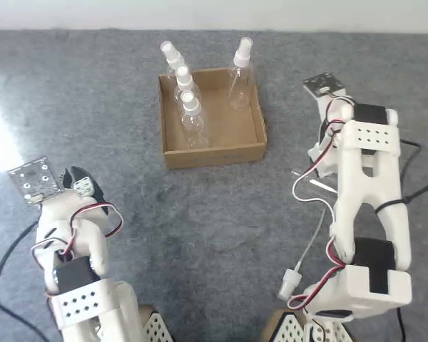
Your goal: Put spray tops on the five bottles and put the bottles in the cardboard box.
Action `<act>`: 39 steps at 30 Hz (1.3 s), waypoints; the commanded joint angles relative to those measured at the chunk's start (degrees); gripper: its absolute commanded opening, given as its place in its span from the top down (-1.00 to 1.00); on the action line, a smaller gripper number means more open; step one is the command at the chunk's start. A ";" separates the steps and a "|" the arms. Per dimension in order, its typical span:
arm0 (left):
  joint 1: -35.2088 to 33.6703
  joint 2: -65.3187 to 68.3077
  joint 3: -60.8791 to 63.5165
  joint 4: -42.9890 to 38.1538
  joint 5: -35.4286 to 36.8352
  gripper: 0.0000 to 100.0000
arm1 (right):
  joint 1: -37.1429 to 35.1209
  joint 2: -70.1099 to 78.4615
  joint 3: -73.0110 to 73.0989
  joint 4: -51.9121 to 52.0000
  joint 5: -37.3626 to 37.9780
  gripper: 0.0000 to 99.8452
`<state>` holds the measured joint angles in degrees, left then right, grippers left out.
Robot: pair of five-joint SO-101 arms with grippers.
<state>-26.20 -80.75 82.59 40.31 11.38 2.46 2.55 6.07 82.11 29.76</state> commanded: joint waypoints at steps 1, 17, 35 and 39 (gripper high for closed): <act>-0.09 -0.70 -0.66 -1.58 -0.35 0.92 | -2.51 -3.74 -3.25 1.45 4.92 0.39; 0.00 -0.70 -0.66 -1.58 -0.35 0.92 | -4.26 2.86 -3.25 1.89 19.69 0.39; 0.18 -0.70 -0.57 -1.58 -0.35 0.92 | -5.23 6.64 -2.64 -1.45 27.52 0.39; 0.18 -0.70 -0.57 -1.58 -0.35 0.92 | -5.85 6.64 0.18 -3.56 27.52 0.39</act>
<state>-26.20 -80.75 82.59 40.31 11.38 -2.55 10.02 6.33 80.44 56.40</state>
